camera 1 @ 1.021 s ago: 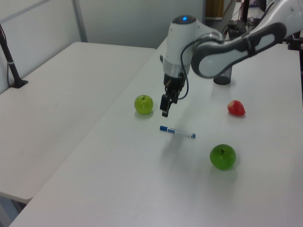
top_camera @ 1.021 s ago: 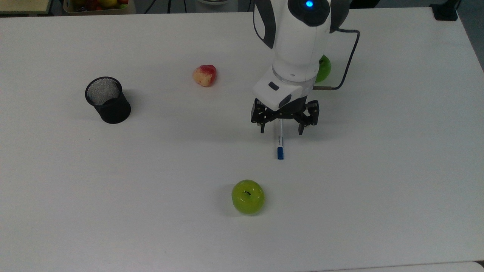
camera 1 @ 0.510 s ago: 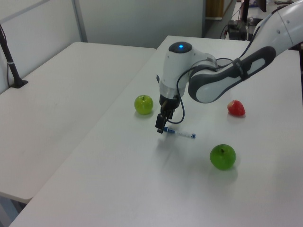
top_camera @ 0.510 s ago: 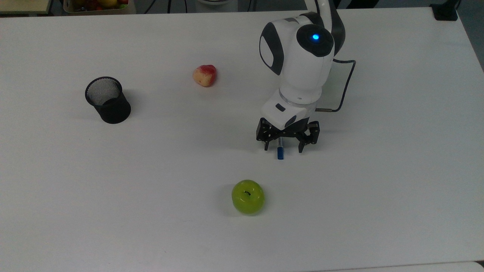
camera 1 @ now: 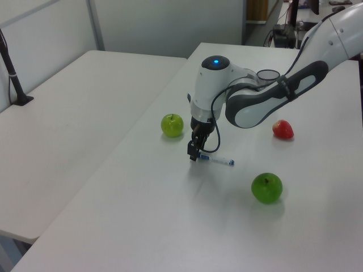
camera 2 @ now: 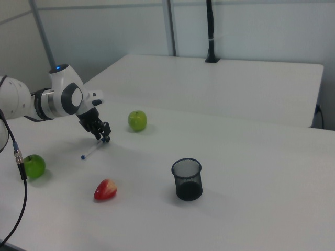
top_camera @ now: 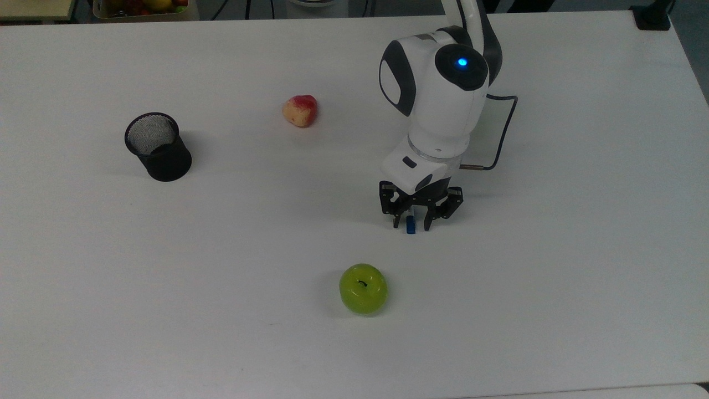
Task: Place marker
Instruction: 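Close the gripper around the middle of the white marker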
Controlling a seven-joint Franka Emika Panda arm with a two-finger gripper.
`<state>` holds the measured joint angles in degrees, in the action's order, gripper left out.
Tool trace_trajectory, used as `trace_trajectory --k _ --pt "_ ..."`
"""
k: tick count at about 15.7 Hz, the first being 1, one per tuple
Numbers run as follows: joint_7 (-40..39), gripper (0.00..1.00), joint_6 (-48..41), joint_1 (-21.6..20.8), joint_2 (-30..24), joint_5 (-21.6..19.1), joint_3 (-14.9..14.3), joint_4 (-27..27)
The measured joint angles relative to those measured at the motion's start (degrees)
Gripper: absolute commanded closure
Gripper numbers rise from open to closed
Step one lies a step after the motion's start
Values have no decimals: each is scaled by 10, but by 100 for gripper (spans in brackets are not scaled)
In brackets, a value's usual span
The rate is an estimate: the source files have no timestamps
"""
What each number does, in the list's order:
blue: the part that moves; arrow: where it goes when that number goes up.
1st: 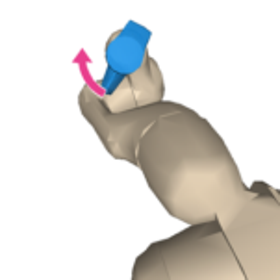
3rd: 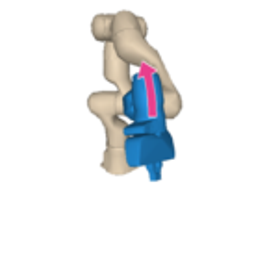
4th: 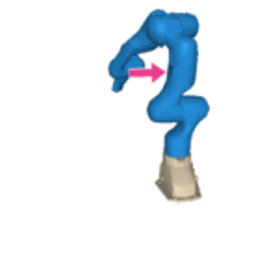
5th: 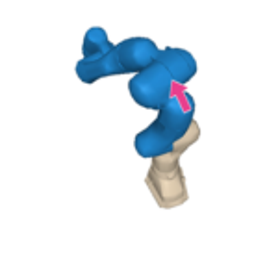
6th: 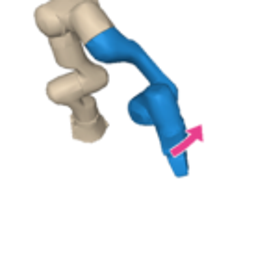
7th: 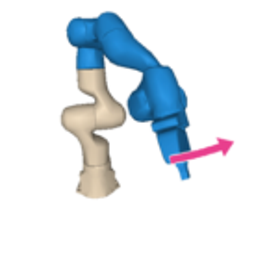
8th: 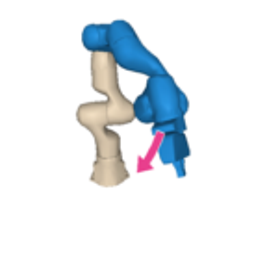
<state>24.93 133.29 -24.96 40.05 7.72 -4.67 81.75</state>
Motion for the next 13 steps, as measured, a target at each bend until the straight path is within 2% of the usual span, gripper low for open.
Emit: trace_trajectory --k 5,9,11,13 --pt "0 73 0 0 0 0 0 0" --pt "0 81 0 0 0 0 0 0" --pt "0 89 0 0 0 0 0 0" --pt "0 92 0 0 0 0 0 0"
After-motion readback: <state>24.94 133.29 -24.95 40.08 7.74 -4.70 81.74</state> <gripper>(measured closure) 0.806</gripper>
